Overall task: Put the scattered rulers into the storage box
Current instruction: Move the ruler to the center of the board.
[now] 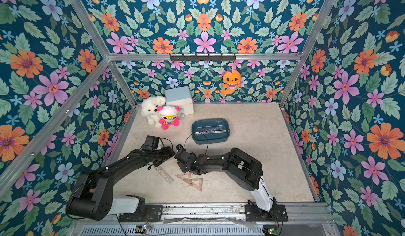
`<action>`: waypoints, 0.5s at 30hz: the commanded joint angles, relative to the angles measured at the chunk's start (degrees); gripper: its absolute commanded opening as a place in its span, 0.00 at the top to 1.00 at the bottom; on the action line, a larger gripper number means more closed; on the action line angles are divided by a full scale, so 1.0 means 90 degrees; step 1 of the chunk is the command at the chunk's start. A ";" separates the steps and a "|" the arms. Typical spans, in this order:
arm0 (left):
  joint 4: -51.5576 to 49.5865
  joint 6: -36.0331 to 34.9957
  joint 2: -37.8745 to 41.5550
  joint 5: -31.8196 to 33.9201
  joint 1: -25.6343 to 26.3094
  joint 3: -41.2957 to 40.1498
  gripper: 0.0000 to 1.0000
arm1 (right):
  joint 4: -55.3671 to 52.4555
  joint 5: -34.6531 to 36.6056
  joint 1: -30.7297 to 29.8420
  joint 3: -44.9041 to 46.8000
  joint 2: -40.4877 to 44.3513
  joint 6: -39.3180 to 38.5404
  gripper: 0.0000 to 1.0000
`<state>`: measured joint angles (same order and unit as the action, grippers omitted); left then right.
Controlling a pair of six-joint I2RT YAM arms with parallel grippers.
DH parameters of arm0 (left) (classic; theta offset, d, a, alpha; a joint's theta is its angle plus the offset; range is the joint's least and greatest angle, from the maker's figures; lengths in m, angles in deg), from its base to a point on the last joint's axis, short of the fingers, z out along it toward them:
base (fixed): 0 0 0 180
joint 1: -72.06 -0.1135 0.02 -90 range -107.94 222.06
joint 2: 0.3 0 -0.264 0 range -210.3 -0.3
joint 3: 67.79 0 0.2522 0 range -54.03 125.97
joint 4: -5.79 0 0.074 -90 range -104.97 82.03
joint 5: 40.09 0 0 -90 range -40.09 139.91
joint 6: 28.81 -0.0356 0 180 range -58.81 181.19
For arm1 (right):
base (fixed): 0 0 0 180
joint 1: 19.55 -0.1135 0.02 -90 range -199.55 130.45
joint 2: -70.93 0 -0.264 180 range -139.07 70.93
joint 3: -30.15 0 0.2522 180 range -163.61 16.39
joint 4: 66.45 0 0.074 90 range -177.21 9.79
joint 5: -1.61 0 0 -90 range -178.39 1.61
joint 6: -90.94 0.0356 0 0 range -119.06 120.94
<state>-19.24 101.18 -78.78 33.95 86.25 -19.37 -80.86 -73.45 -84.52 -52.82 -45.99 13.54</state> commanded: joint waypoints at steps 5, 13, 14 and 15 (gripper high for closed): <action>0.0323 -0.0089 -0.0395 -0.0554 0.0037 -0.0052 0.18 | -0.1126 0.0486 0.0012 0.0678 0.0354 0.0876 0.42; 0.0362 -0.0104 -0.0575 -0.0738 0.0487 0.0103 0.18 | -0.1133 0.0273 0.0039 0.1087 0.0950 0.2055 0.38; 0.0257 -0.0204 -0.0597 -0.0822 0.0563 0.0135 0.18 | -0.1034 0.0093 0.0083 0.1133 0.1082 0.2132 0.37; 0.0136 -0.0328 -0.0624 -0.0951 0.0613 0.0157 0.18 | -0.0904 -0.0074 0.0132 0.1200 0.1227 0.2195 0.36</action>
<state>-11.54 99.98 -83.72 28.09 90.78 -18.04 -85.27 -69.67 -83.97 -43.01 -36.79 28.38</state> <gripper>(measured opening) 0.820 0.629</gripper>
